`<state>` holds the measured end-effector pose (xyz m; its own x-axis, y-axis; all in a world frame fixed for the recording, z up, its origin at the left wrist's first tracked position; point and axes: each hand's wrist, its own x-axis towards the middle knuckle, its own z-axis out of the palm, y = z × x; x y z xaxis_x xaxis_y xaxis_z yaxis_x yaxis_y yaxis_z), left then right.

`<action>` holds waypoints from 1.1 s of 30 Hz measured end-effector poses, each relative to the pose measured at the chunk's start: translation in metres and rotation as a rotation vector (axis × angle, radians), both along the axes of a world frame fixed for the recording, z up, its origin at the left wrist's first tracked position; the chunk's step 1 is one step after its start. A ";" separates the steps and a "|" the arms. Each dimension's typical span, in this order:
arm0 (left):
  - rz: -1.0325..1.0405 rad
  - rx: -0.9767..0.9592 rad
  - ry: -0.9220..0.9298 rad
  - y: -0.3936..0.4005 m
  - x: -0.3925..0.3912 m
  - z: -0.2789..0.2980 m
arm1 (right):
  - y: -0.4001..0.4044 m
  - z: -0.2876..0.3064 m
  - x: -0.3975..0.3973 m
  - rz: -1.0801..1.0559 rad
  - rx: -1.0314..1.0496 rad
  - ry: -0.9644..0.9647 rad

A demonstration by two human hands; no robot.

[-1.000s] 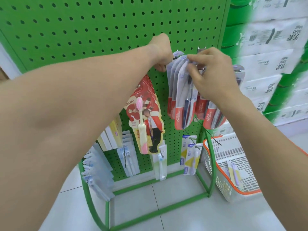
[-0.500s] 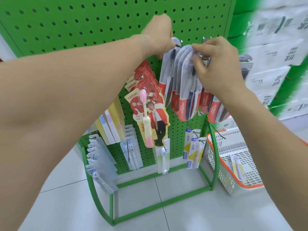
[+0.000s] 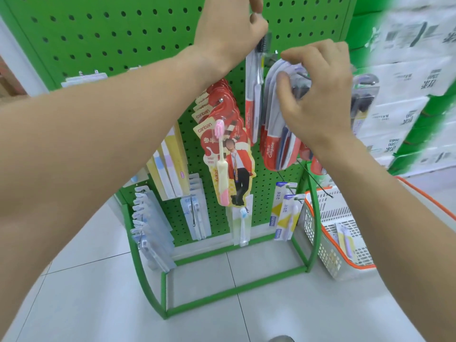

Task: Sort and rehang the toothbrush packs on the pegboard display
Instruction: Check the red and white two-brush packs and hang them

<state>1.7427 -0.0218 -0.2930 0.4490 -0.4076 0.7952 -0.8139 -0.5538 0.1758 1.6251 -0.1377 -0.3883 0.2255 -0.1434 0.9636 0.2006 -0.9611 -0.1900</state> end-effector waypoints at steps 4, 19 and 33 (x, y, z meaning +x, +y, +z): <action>-0.034 -0.024 -0.091 0.004 -0.016 -0.002 | 0.009 -0.001 0.002 -0.128 -0.022 0.103; -0.372 -0.414 0.120 0.016 -0.071 -0.012 | 0.032 -0.006 -0.026 0.024 0.039 -0.057; -0.363 -0.259 0.403 0.063 -0.165 -0.166 | 0.076 -0.167 -0.129 0.227 0.254 0.112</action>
<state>1.5777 0.0410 -0.4586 0.6041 -0.4072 0.6850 -0.7841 -0.1507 0.6020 1.4960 -0.0620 -0.5550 0.3816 -0.3092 0.8711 0.3679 -0.8137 -0.4500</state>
